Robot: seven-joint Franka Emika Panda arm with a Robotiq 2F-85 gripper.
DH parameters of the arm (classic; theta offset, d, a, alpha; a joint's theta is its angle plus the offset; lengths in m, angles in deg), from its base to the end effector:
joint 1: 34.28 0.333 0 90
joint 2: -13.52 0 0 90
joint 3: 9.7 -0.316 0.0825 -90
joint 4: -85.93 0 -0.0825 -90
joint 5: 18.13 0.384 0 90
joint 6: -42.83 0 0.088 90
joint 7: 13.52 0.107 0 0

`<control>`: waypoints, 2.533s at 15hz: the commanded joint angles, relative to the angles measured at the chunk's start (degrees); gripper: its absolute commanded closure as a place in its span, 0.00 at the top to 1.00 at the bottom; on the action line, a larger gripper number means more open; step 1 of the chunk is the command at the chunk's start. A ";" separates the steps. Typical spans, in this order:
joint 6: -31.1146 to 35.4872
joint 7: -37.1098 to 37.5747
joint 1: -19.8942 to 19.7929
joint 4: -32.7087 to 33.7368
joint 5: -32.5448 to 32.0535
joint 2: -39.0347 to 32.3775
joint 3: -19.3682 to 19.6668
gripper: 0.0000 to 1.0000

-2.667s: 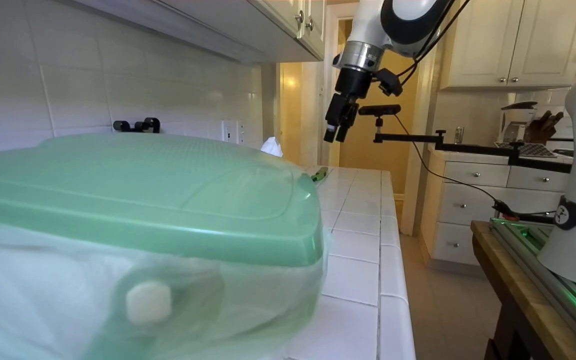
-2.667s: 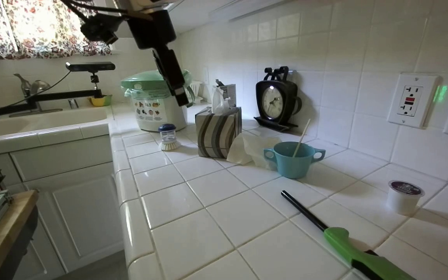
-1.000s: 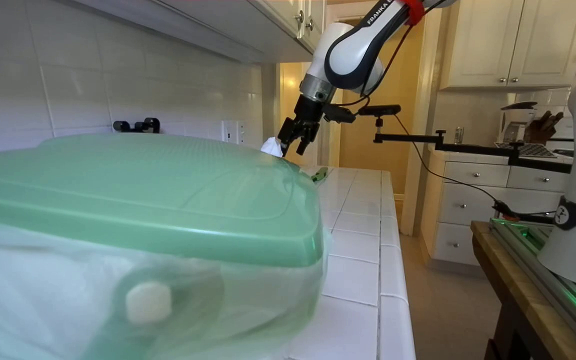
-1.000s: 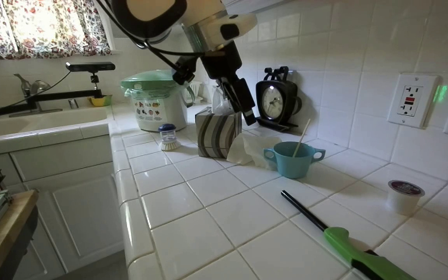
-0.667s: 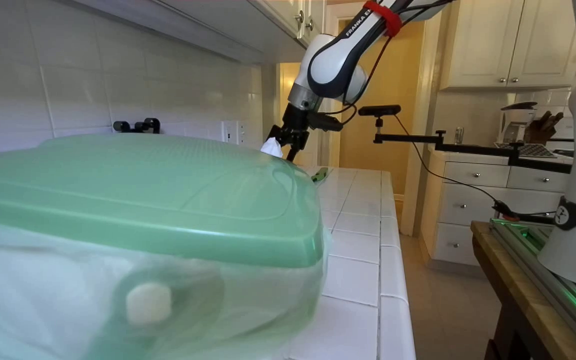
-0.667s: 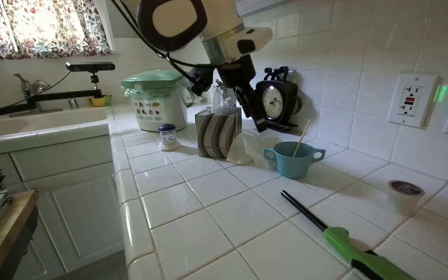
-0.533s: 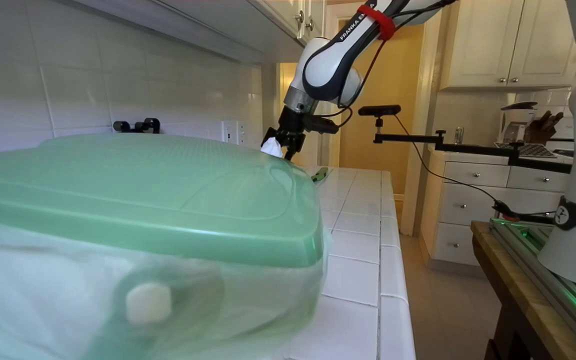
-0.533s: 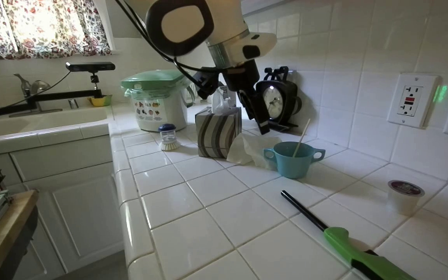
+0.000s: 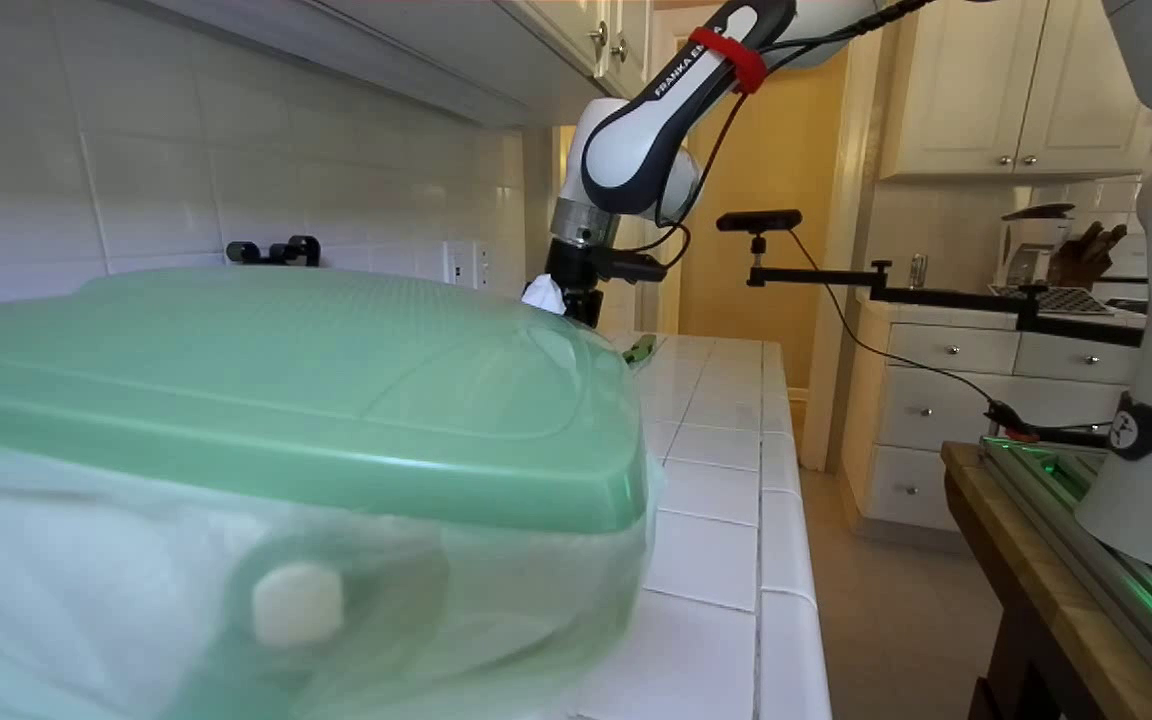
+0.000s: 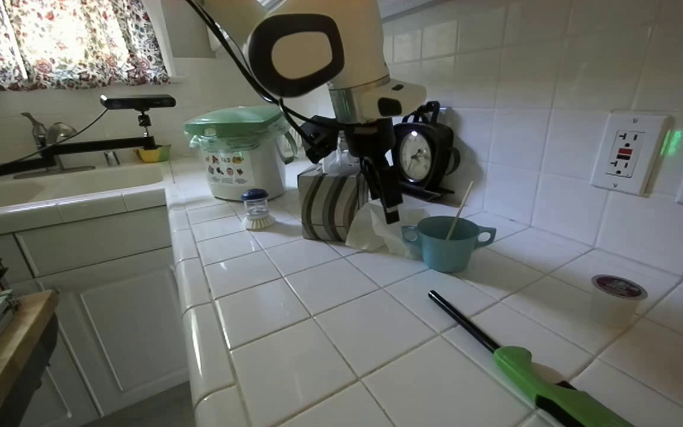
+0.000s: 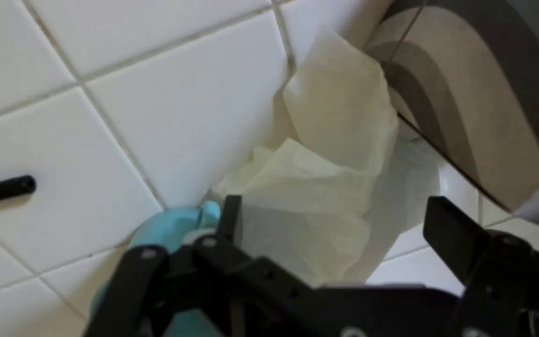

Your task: Use the cloth to wipe the table

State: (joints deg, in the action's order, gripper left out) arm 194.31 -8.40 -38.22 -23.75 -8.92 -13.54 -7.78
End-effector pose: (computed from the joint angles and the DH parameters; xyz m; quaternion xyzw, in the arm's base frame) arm 0.6489 -0.0693 0.2727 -0.9785 0.1566 -0.1286 0.0389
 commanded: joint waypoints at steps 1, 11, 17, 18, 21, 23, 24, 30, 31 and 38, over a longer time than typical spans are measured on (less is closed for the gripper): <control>-3.27 0.98 0.21 3.18 -0.33 -1.90 0.05 1.00; -0.82 0.84 0.16 4.02 -0.86 -4.23 0.63 0.11; -1.14 0.63 0.57 0.71 -1.94 -0.42 1.37 0.00; -1.38 0.45 0.56 -0.20 -2.07 0.54 1.32 0.00; -3.76 -0.41 0.17 -4.25 -1.89 4.69 0.99 0.00; -6.85 -0.96 -0.15 -7.06 -1.51 7.35 0.81 0.00; -8.85 -1.30 -0.28 -8.37 -1.37 8.65 0.75 0.00; -24.71 0.42 -0.94 -13.98 -3.46 14.88 3.20 0.00; -26.15 0.90 -1.28 -14.41 -4.07 15.46 3.98 0.00; -23.59 11.12 -2.85 -14.34 -11.28 12.06 9.66 0.00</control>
State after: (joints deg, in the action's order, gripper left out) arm 169.02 -2.30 -41.08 -38.07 -17.62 0.18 1.11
